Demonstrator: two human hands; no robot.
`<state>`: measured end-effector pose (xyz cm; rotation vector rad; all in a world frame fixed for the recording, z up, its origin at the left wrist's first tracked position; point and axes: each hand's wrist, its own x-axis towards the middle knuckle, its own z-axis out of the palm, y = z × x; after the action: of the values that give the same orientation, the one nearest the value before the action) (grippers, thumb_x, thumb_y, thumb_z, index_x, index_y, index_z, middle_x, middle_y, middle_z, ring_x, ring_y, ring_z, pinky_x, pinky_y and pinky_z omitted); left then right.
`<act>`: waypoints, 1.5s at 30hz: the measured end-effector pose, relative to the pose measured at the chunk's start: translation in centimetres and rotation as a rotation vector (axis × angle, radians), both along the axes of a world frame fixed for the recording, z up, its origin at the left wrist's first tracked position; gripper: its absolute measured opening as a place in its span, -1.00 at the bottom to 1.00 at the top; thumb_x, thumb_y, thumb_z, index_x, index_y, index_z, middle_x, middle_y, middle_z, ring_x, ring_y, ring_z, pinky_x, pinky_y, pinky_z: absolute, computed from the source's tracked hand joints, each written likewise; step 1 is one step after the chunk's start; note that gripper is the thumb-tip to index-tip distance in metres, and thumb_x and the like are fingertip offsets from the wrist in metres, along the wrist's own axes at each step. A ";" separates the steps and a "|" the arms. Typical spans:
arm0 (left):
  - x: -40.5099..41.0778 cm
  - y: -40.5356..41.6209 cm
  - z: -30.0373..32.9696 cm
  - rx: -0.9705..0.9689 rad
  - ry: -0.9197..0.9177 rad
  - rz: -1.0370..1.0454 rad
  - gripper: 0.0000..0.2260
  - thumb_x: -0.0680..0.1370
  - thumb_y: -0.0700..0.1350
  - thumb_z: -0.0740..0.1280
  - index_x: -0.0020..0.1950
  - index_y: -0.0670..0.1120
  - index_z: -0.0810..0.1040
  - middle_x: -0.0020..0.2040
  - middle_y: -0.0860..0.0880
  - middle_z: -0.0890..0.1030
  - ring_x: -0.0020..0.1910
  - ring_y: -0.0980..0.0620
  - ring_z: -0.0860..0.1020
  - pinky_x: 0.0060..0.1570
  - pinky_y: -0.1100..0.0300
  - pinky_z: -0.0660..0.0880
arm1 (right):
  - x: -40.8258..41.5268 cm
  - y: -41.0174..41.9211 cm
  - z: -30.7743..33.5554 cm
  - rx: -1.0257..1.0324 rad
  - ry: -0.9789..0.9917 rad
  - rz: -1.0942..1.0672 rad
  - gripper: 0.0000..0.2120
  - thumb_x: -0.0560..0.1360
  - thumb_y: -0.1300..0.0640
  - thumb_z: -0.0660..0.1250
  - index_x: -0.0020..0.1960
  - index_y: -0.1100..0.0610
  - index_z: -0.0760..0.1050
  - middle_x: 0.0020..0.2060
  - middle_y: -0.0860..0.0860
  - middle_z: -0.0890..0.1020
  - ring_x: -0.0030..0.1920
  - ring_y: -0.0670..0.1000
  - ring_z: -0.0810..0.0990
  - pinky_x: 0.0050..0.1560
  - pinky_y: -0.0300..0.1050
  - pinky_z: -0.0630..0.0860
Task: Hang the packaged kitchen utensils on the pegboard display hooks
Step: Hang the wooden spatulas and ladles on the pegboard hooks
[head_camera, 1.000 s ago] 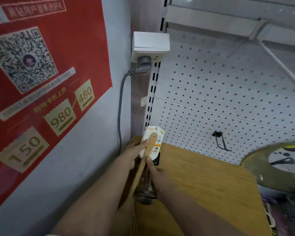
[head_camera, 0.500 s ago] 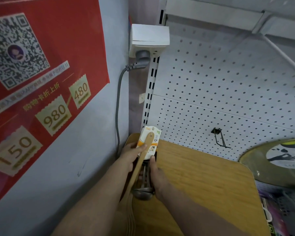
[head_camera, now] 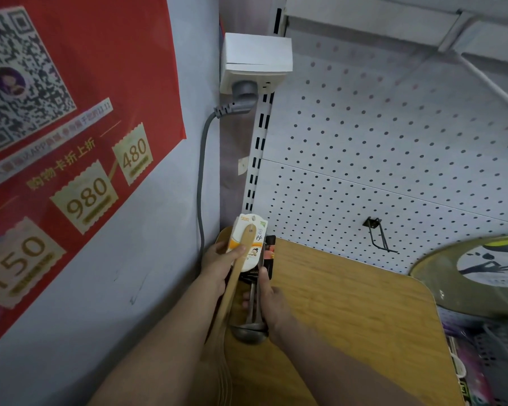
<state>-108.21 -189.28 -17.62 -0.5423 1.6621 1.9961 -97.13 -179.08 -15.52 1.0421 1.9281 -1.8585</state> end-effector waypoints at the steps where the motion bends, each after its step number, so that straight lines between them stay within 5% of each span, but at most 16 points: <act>1: 0.0 -0.2 0.0 -0.002 -0.005 0.003 -0.51 0.46 -0.18 0.55 0.37 -0.14 0.52 0.03 -0.10 0.71 -0.04 -0.08 0.70 -0.08 0.04 0.64 | 0.1 0.1 -0.1 0.006 0.001 -0.004 -0.34 0.60 -0.39 0.02 0.19 0.13 0.57 -0.06 0.07 0.73 -0.05 0.03 0.72 -0.17 -0.11 0.58; 8: 0.4 -0.4 -0.7 -0.063 -0.038 -0.009 -0.55 0.49 -0.11 0.53 0.36 -0.07 0.54 0.07 -0.09 0.70 -0.02 -0.09 0.68 -0.08 -0.02 0.64 | 1.2 0.7 -0.7 0.009 0.006 -0.043 -0.31 0.55 -0.43 0.08 0.16 0.15 0.59 -0.05 0.08 0.73 -0.02 0.05 0.71 0.10 0.10 0.65; 13: 1.1 0.6 0.2 -0.246 0.014 -0.025 -0.60 0.52 0.01 0.49 0.34 0.01 0.57 0.14 -0.02 0.68 0.03 -0.07 0.67 0.10 -0.12 0.62 | 2.2 1.9 0.0 0.006 0.025 -0.064 -0.36 0.59 -0.34 0.13 0.10 0.22 0.62 -0.09 0.12 0.73 -0.05 0.08 0.70 -0.10 -0.06 0.62; 18: 2.7 2.7 3.2 -0.513 0.350 0.052 -0.66 0.56 0.10 0.43 0.31 0.08 0.56 0.15 0.11 0.60 -0.03 0.06 0.63 -0.21 0.18 0.62 | 3.6 3.7 0.9 -0.002 0.070 -0.058 -0.34 0.59 -0.35 0.13 0.03 0.24 0.65 -0.15 0.11 0.74 -0.15 0.07 0.70 -0.19 -0.12 0.61; 21: 3.7 4.4 4.8 -0.499 0.453 -0.019 -0.70 0.56 0.03 0.44 0.26 0.00 0.57 0.10 0.12 0.59 0.10 0.05 0.60 -0.09 0.23 0.52 | 4.9 5.1 1.5 -0.009 0.117 -0.024 -0.38 0.63 -0.28 0.10 0.06 0.25 0.63 -0.10 0.12 0.73 -0.20 0.00 0.68 -0.37 -0.30 0.54; 29: 7.7 10.6 4.3 -0.436 0.234 -0.287 -0.32 0.45 0.15 0.52 0.47 -0.08 0.39 0.38 -0.06 0.51 0.31 -0.07 0.51 0.15 0.13 0.44 | 9.6 10.4 2.2 -0.008 0.211 0.036 -0.34 0.59 -0.33 0.14 0.12 0.26 0.62 -0.11 0.15 0.74 -0.19 0.00 0.72 -0.25 -0.23 0.59; 36: 13.8 18.2 3.3 -0.344 0.205 -0.292 -0.54 0.38 -0.08 0.62 0.19 -0.04 0.52 0.15 -0.07 0.64 0.09 -0.08 0.63 0.20 -0.07 0.57 | 15.4 16.4 2.3 0.025 0.170 0.014 -0.25 0.57 -0.38 0.05 0.04 0.27 0.66 -0.13 0.18 0.74 -0.20 0.04 0.72 -0.27 -0.22 0.60; 42: 18.6 24.1 2.5 -0.348 0.217 -0.355 -0.67 0.38 -0.17 0.61 -0.02 0.05 0.52 -0.04 0.02 0.64 0.02 -0.06 0.63 0.16 -0.04 0.58 | 19.7 21.4 0.9 0.013 0.063 -0.025 -0.14 0.38 -0.57 -0.02 0.04 0.10 0.70 -0.16 0.06 0.75 -0.09 0.04 0.72 -0.09 -0.11 0.61; 45: 20.3 25.9 1.9 -0.372 0.183 -0.367 -0.66 0.40 -0.16 0.60 0.04 0.01 0.51 -0.08 0.03 0.60 -0.02 -0.05 0.62 0.08 0.03 0.59 | 21.0 23.0 0.1 -0.061 0.029 -0.057 -0.15 0.32 -0.64 -0.03 0.23 -0.10 0.62 0.13 0.04 0.70 0.21 0.08 0.62 0.31 0.11 0.53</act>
<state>-87.89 -163.39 -15.75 -0.1590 2.0894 1.5189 -76.12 -156.07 -15.39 1.0678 1.8632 -1.9607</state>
